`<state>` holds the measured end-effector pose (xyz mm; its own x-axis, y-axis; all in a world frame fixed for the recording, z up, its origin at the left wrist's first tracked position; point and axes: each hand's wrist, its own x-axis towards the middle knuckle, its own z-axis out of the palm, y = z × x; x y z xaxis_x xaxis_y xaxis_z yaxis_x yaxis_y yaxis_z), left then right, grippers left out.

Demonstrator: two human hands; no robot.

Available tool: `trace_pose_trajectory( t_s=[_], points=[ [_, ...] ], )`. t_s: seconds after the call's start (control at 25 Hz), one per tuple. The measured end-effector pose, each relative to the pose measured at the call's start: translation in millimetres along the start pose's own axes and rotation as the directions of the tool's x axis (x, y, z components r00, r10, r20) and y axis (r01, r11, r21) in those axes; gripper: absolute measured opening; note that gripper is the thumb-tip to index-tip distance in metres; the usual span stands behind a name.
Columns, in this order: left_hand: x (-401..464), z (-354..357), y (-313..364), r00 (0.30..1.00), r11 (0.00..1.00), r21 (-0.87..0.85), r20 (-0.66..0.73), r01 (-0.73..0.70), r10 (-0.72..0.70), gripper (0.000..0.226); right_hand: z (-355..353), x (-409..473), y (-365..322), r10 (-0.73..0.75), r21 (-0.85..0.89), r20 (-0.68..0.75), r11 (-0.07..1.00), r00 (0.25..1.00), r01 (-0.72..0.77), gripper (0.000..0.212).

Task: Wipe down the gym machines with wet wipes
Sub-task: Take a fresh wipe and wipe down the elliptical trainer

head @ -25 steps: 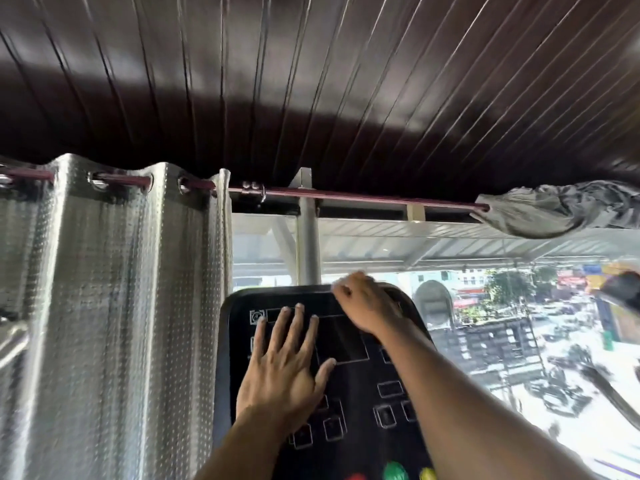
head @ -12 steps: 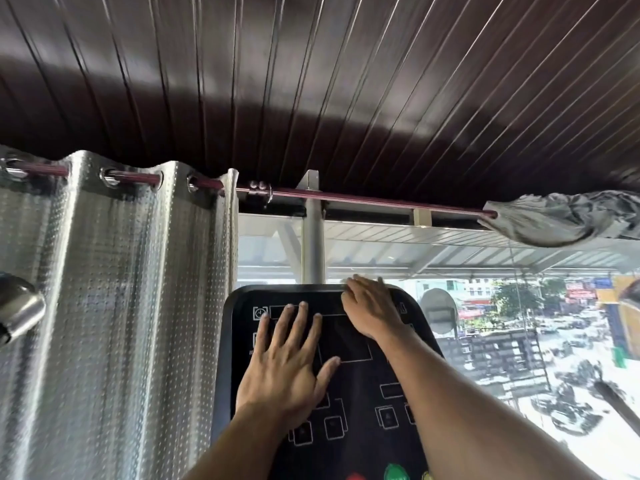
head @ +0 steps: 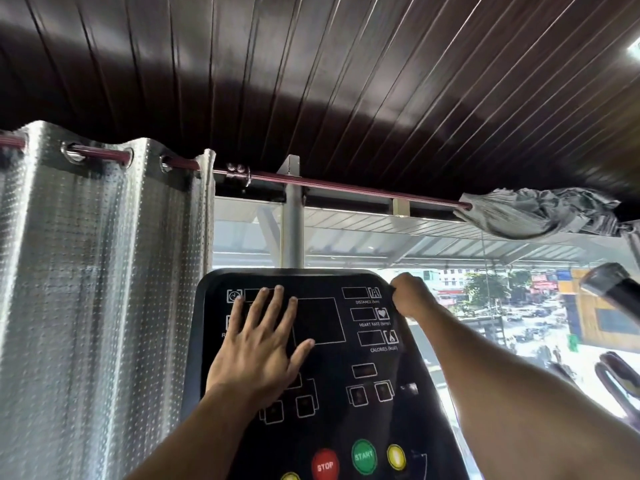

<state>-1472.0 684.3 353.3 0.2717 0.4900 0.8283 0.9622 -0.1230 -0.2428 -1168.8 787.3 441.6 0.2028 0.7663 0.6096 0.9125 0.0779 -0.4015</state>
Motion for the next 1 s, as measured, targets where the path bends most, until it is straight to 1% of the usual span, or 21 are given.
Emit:
trace_pose_trajectory(
  t_s=[0.04, 0.08, 0.12, 0.16, 0.2, 0.24, 0.28, 0.32, 0.4, 0.44, 0.48, 0.56, 0.64, 0.68, 0.76, 0.84, 0.92, 1.0],
  points=[
    [0, 1, 0, 1.0, 1.0, 0.011, -0.004, 0.002, -0.002, 0.082, 1, 1, -3, 0.027, 0.047, -0.031, 0.999, 0.999, -0.025, 0.023],
    [0, 0, 0, 1.0, 1.0, 0.013, 0.0, 0.007, -0.007, 0.081, 0, 3, -8, 0.038, 0.09, -0.091, 0.996, 0.995, -0.03, 0.02],
    [-1, -1, 0, 1.0, 1.0, 0.01, 0.015, 0.012, -0.012, 0.081, -2, 4, -12, 0.034, 0.139, -0.166, 0.99, 0.986, -0.011, 0.018],
    [-2, -3, 1, 0.999, 1.0, 0.001, 0.047, 0.009, -0.009, 0.081, -5, 4, -18, 0.006, 0.185, -0.231, 0.982, 0.973, 0.038, 0.017],
    [-2, -3, 0, 0.999, 1.0, -0.003, 0.051, 0.005, -0.005, 0.081, -5, 5, -26, -0.047, 0.219, -0.264, 0.97, 0.963, 0.108, 0.019],
    [-1, 0, 0, 0.999, 1.0, -0.004, 0.036, 0.005, -0.005, 0.082, -4, 3, -38, -0.118, 0.227, -0.259, 0.957, 0.959, 0.179, 0.024],
    [-1, 0, 0, 1.0, 1.0, -0.005, 0.02, 0.01, -0.01, 0.082, -3, -3, -55, -0.202, 0.225, -0.216, 0.942, 0.955, 0.25, 0.031],
    [-2, -2, 1, 1.0, 1.0, -0.01, 0.006, 0.017, -0.017, 0.082, -2, -10, -74, -0.308, 0.206, -0.168, 0.918, 0.937, 0.339, 0.036],
    [-2, -7, 2, 1.0, 1.0, -0.017, -0.012, 0.015, -0.016, 0.08, 2, -26, -106, -0.506, 0.134, -0.128, 0.843, 0.853, 0.52, 0.037],
    [-3, -6, 1, 1.0, 1.0, -0.026, -0.014, 0.016, -0.017, 0.078, 5, -31, -114, -0.56, 0.084, -0.138, 0.815, 0.817, 0.573, 0.035],
    [-4, -6, 1, 1.0, 0.999, -0.039, -0.023, 0.017, -0.018, 0.077, 5, -30, -113, -0.559, 0.037, -0.148, 0.821, 0.816, 0.569, 0.035],
    [-6, -6, 2, 0.998, 0.997, -0.063, -0.045, 0.032, -0.035, 0.078, 2, -20, -89, -0.442, -0.005, -0.145, 0.895, 0.885, 0.446, 0.04],
    [-7, -4, 2, 0.998, 0.996, -0.078, -0.04, 0.035, -0.039, 0.075, -2, -16, -62, -0.304, 0.011, -0.125, 0.951, 0.944, 0.308, 0.046],
    [-7, -4, 2, 0.998, 0.995, -0.088, -0.046, 0.038, -0.042, 0.071, -3, -17, -61, -0.286, 0.032, -0.109, 0.956, 0.952, 0.291, 0.05],
    [-15, -8, 4, 0.993, 0.99, -0.106, -0.066, 0.089, -0.096, 0.062, 0, -24, -82, -0.369, 0.077, -0.071, 0.924, 0.927, 0.374, 0.054],
    [-35, -11, 10, 0.973, 0.973, -0.142, -0.116, 0.18, -0.197, 0.054, 10, -34, -114, -0.493, 0.127, -0.02, 0.862, 0.87, 0.491, 0.053],
    [-58, -11, 14, 0.93, 0.937, -0.206, -0.182, 0.28, -0.318, 0.054, 14, -40, -133, -0.571, 0.142, -0.018, 0.811, 0.821, 0.567, 0.047],
    [-71, -12, 12, 0.884, 0.886, -0.274, -0.186, 0.373, -0.429, 0.057, 9, -35, -131, -0.568, 0.117, -0.048, 0.814, 0.822, 0.569, 0.032]
  ],
)
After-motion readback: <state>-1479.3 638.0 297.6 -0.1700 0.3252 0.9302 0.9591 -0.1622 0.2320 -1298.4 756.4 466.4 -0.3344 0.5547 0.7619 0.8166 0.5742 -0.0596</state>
